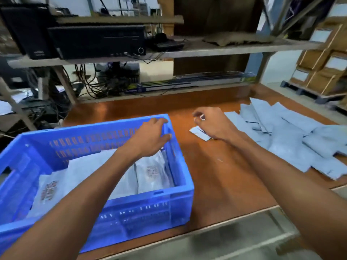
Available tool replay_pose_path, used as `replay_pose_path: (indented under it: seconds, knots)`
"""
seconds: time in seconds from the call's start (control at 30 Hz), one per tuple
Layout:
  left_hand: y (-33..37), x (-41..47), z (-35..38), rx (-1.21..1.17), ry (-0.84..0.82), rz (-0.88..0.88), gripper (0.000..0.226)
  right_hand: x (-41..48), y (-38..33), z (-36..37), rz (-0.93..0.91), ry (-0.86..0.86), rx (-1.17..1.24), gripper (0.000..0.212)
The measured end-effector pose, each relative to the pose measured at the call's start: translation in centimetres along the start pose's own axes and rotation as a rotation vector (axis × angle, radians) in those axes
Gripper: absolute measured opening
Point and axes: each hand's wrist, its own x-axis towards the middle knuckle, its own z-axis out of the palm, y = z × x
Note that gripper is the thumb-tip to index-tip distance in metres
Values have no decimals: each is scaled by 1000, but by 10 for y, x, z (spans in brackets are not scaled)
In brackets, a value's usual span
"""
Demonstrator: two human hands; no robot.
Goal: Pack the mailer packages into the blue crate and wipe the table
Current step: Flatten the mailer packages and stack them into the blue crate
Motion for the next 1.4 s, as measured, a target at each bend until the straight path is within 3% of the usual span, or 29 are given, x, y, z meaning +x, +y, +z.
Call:
replay_pose_path:
  seconds: [0.17, 0.3, 0.47, 0.57, 0.77, 0.9, 1.1, 1.23, 1.4]
  knots:
    - [107, 80, 62, 63, -98, 113, 58, -32, 136, -14, 237, -57, 13, 22]
    - [149, 142, 125, 81, -237, 24, 61, -40, 219, -5, 368, -109, 55, 33]
    - [162, 203, 190, 111, -248, -76, 62, -3, 272, 10, 235, -159, -44, 57]
    - [158, 230, 220, 146, -257, -100, 70, 20, 278, 27, 165, -211, -241, 61]
    - [135, 234, 259, 202, -375, -115, 68, 6, 296, 79, 188, -392, -390, 65]
    - [123, 204, 258, 169, -264, -85, 64, -12, 285, 82, 176, -384, -371, 65]
    - [109, 117, 247, 26, -185, -181, 56, -61, 231, 87, 87, -364, -333, 64]
    - [100, 50, 246, -99, -5, -241, 36, -101, 207, 93, 97, -350, -275, 63]
    - [107, -8, 239, 3, 135, -136, 31, -149, 184, 81, 77, -339, -262, 58]
